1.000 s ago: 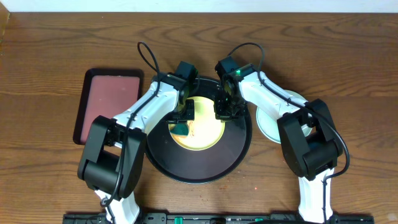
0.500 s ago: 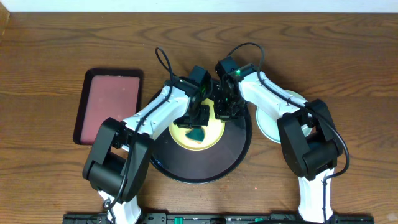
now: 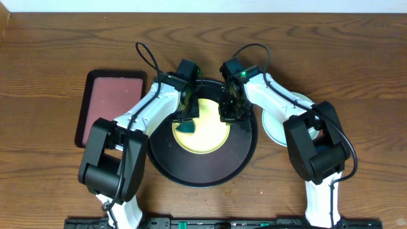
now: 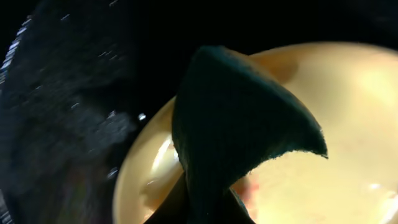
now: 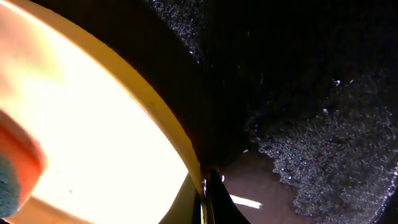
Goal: Clean dirty plates on tray and stack at the side
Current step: 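Scrub the yellow plate with the sponge in the left gripper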
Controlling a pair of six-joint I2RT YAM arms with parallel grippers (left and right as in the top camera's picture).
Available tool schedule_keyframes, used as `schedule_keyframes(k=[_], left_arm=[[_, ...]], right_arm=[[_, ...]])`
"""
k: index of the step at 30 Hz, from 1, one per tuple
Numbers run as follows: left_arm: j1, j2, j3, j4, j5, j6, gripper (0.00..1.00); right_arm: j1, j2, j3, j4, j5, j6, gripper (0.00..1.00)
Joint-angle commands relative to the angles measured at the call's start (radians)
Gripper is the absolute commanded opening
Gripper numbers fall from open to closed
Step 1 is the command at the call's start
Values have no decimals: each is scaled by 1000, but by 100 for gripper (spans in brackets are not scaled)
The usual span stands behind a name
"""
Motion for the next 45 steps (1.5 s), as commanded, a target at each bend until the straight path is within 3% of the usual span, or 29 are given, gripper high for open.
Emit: schedule_keyframes(k=[1,6,9,16,20,23,27,31,32,35,41,45], left_arm=[[-5,-3,-6,-58,-102,-8,7],[-72,-3,-8,-82,77,102,7],[-97,-3,-8,-71,126,108,8],[-53,-3,-8,15,117,69,7],[-22,-3,-8,71,-23,29,8],[-18,-3,-8,30,-106,28,7],[-22,-3,-8,-77,-100,29,8],[-21,-3,-8,-120,84,101,8],[-21,-3,-8,-114,235,170,7],[-21,-3,-8,-82,302,187,7],[-14,-3,-8,47,251,180,8],[-14,-3,-8,85,5,114,7]], right_arm=[[14,-10,-12,5,33,18,1],[14,-9,-12,5,32,18,1],[14,-9,-12,5,32,18,1],[14,-9,-12,5,32,18,1],[14,-10,-12,6,32,18,1],[14,-9,-12,6,32,18,1],[14,-10,-12,5,32,18,1],[14,-9,-12,8,32,19,1],[14,-9,-12,6,32,18,1],[14,-10,-12,5,32,18,1],[14,-10,-12,5,32,18,1],[14,-9,-12,5,32,18,1]])
